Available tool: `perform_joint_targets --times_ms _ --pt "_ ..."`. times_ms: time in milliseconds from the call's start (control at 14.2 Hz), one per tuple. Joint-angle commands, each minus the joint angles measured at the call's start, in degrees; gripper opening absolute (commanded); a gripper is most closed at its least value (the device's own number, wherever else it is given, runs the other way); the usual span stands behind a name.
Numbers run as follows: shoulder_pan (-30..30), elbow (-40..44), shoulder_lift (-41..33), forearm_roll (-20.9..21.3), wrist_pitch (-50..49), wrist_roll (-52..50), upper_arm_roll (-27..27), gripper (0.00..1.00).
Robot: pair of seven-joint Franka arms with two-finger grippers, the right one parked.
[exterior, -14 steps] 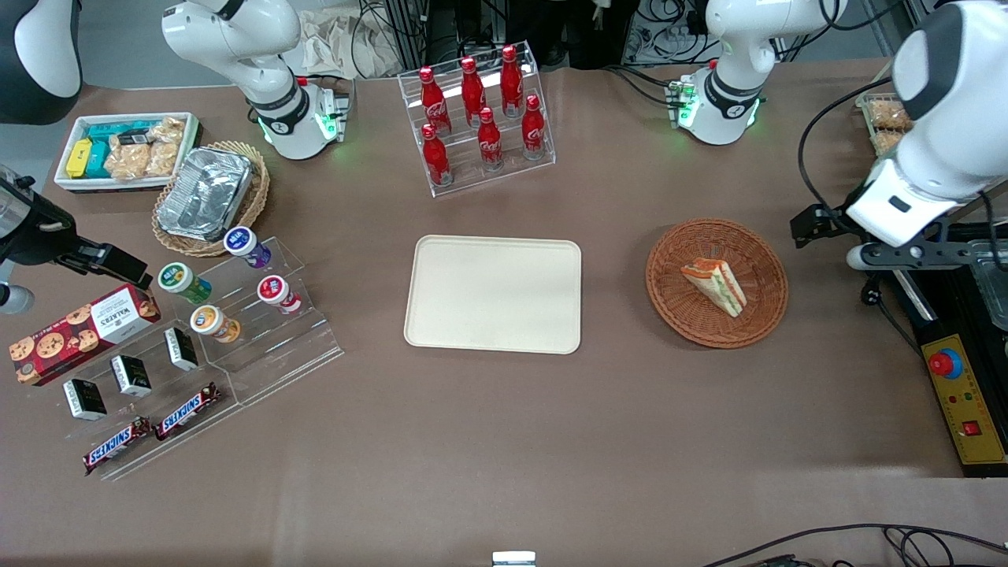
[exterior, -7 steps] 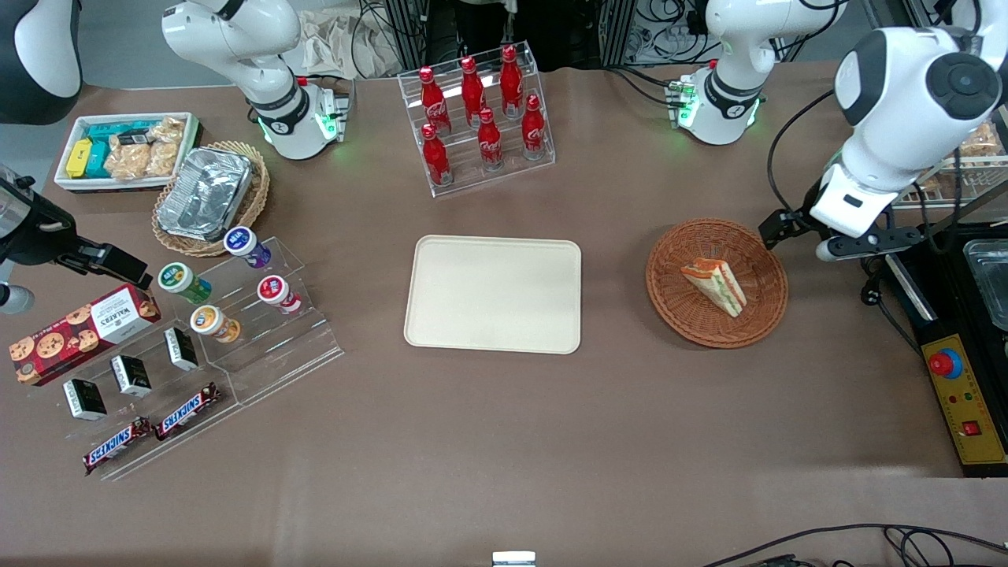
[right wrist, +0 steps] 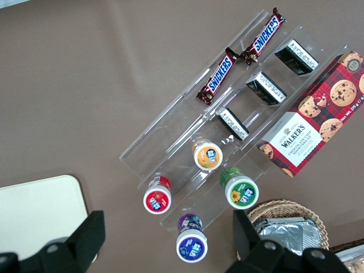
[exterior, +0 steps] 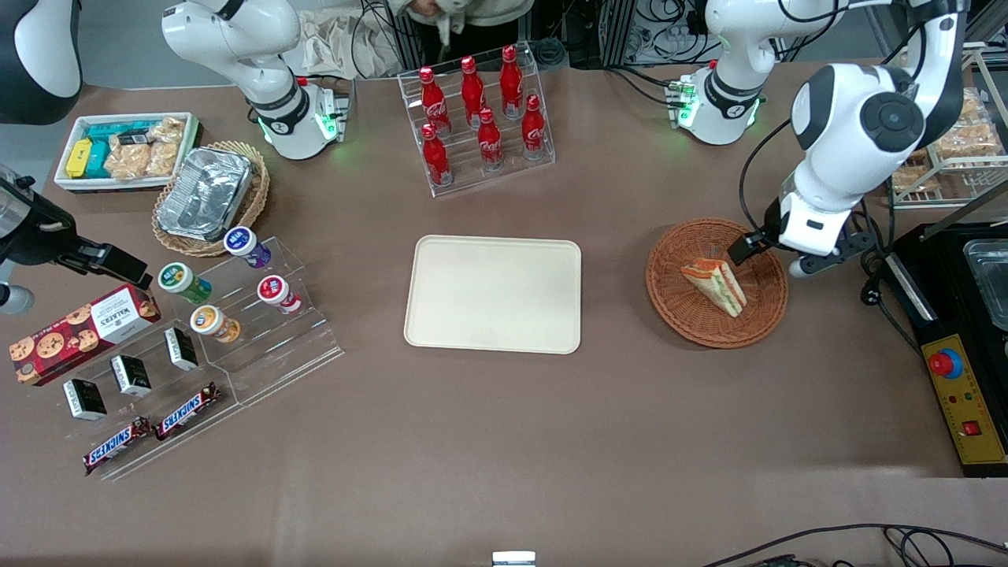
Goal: Place sandwich from basket to tray
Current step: 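Lower the left gripper and close it on the sandwich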
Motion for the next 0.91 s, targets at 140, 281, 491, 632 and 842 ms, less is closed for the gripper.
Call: perform_joint_targets --times_ms 140,281,491,632,842 --pt "-0.6 0.2 4.6 -0.7 1.6 -9.0 -0.1 1.00" --pt "-0.7 -0.2 7.0 -0.7 4.7 -9.8 -0.1 1.00" --pt "-1.3 -1.5 9.1 -0.7 8.6 -10.2 -0.1 1.00" --pt "-1.3 -3.6 10.1 -1.0 13.5 -10.8 -0.1 1.00" --pt "-1.5 -7.8 11.9 -1.1 22.7 -12.5 -0.1 1.00"
